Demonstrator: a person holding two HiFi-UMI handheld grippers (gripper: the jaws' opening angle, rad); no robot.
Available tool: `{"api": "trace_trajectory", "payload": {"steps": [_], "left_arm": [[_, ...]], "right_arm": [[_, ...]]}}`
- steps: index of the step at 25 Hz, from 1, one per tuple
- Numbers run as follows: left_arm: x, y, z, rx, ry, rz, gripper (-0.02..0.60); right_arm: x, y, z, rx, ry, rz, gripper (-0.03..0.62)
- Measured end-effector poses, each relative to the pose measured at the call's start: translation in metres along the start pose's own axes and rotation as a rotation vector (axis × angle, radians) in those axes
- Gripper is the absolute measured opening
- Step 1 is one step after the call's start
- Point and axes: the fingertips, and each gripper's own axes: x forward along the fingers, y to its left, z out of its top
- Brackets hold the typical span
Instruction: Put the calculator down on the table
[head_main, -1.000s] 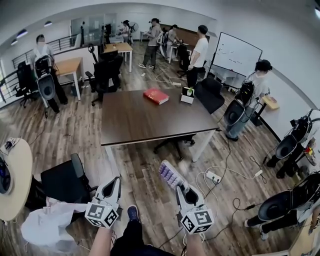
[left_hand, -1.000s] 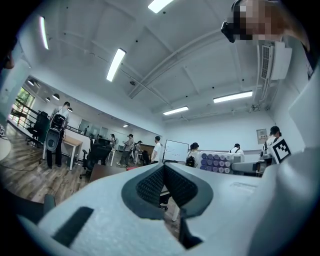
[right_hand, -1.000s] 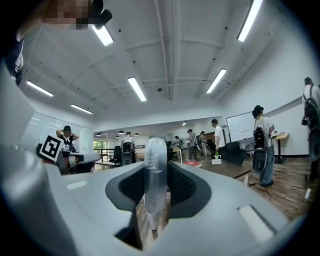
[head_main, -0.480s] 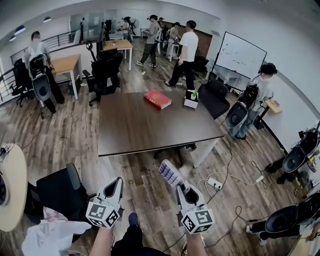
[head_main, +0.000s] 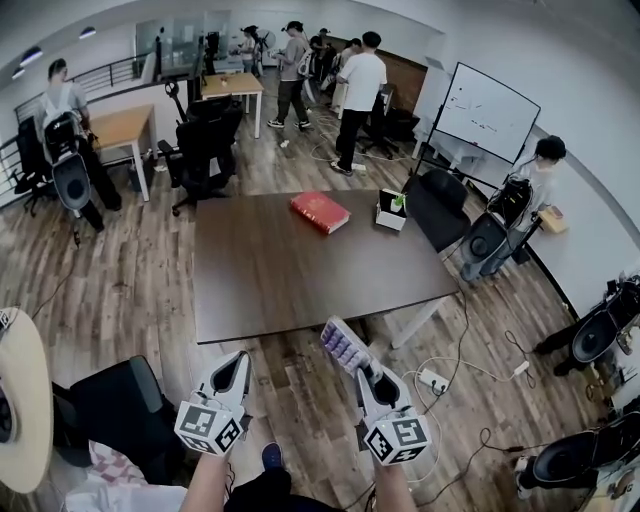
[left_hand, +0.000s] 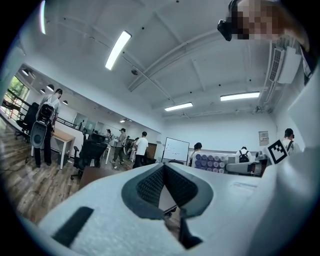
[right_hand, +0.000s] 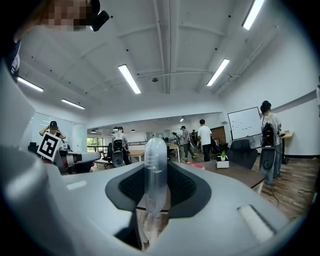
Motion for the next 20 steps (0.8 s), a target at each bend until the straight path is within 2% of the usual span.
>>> {"api": "trace_trajectory", "payload": {"steps": [8,20], "left_arm": [[0.059,0.061,0.012,-0.006,0.008,-0.017,-0.005],[0.119,0.104,0.014,-0.024,0.01,-0.019,-0.005]], "right_arm": [[0.081,-0.012,0.009,0.0,0.012,-0.027,0.114],[0.159,-0.037,0.014,0.009,0.017,-0.032,0.114]]}}
